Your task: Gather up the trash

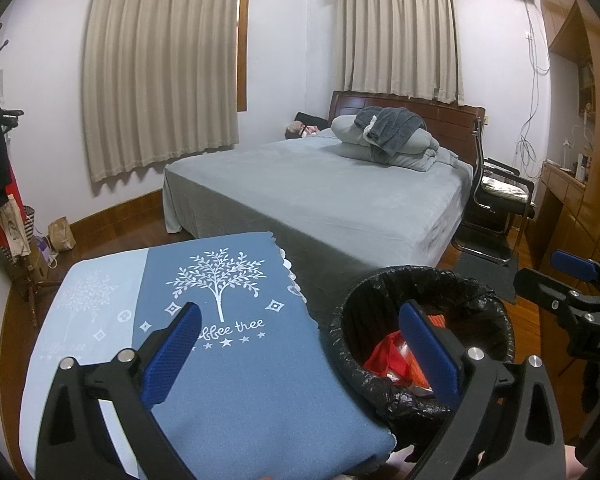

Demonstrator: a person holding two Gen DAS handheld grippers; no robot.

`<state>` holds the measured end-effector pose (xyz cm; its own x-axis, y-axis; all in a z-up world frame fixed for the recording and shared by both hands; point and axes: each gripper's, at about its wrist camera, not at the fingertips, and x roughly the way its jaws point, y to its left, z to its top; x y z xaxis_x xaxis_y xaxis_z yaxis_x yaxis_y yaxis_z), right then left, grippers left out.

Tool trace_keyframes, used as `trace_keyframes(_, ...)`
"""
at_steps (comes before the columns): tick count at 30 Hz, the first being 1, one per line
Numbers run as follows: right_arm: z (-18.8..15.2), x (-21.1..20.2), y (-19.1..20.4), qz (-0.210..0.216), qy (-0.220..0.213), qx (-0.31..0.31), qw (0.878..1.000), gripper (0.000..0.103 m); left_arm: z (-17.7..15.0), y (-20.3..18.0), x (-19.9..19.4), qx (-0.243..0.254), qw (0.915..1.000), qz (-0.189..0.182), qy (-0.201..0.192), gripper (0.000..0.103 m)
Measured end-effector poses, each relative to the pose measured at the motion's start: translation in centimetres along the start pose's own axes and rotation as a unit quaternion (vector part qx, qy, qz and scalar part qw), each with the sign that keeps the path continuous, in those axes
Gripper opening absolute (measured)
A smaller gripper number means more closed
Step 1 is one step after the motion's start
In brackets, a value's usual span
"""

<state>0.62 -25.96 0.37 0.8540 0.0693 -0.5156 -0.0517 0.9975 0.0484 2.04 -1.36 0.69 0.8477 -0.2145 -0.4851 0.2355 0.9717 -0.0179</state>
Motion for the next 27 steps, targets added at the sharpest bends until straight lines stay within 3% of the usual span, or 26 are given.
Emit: trace_keyframes(27,0.03,0.02,0.06,0.001,0.001,0.000,1.000,0.098,0.08,-0.08,0.04,0.000,1.0000,0.000,0.001,0.097)
